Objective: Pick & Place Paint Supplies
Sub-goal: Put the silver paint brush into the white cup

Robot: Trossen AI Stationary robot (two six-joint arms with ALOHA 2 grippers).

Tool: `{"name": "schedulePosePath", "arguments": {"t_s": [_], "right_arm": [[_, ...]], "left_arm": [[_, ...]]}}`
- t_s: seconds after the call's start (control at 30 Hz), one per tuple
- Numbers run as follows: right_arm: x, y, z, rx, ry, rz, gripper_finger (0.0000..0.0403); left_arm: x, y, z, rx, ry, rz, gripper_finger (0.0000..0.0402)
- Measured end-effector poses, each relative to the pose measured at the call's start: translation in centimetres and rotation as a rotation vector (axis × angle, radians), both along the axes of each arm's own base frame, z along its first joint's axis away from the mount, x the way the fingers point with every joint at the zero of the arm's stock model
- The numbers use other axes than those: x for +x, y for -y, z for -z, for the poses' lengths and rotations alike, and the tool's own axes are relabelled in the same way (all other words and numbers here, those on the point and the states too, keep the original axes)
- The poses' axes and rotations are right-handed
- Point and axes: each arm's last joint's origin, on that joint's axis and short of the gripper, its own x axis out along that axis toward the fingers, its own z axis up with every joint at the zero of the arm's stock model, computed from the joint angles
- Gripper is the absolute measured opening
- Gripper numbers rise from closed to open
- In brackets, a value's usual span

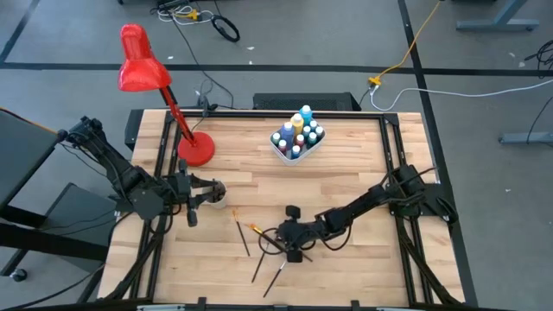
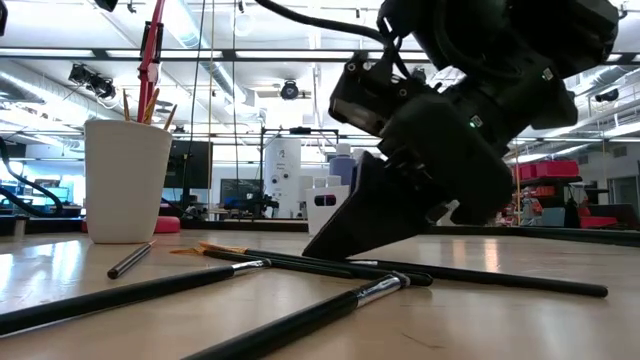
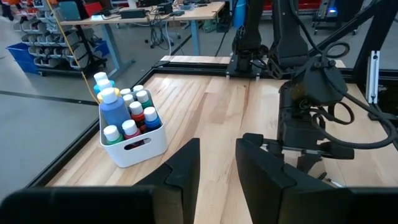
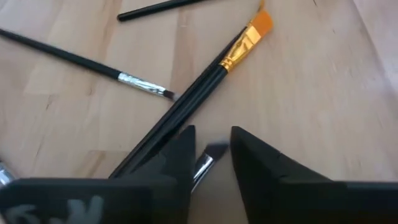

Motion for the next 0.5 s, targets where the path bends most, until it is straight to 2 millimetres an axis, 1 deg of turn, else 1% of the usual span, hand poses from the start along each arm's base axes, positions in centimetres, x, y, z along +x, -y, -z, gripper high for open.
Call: {"name": "schedulePosePath", "arguments": {"t_s": [0.07, 0.23, 0.4, 0.5], "right_arm": [[0.0, 0.0, 0.0, 0.008, -0.008, 0.01, 0.0086], [0.0, 0.2, 0.1, 0.0, -0.014, 0.014, 0.0012], [-0.1, 0.3, -0.5, 0.012, -0.011, 0.006, 0.0009], [-0.6, 0.3, -1.7, -0.002, -0.026, -0.042, 0.0003]], "left_arm": [[0.0, 0.0, 0.0, -0.001, 0.0, 0.0, 0.0111], [0.0, 0.0, 0.0, -0.001, 0.0, -0.001, 0.0111], [0.0, 0.0, 0.0, -0.002, 0.001, -0.001, 0.0111], [0.0, 0.0, 0.0, -0.003, 0.002, -0.001, 0.0111]]}}
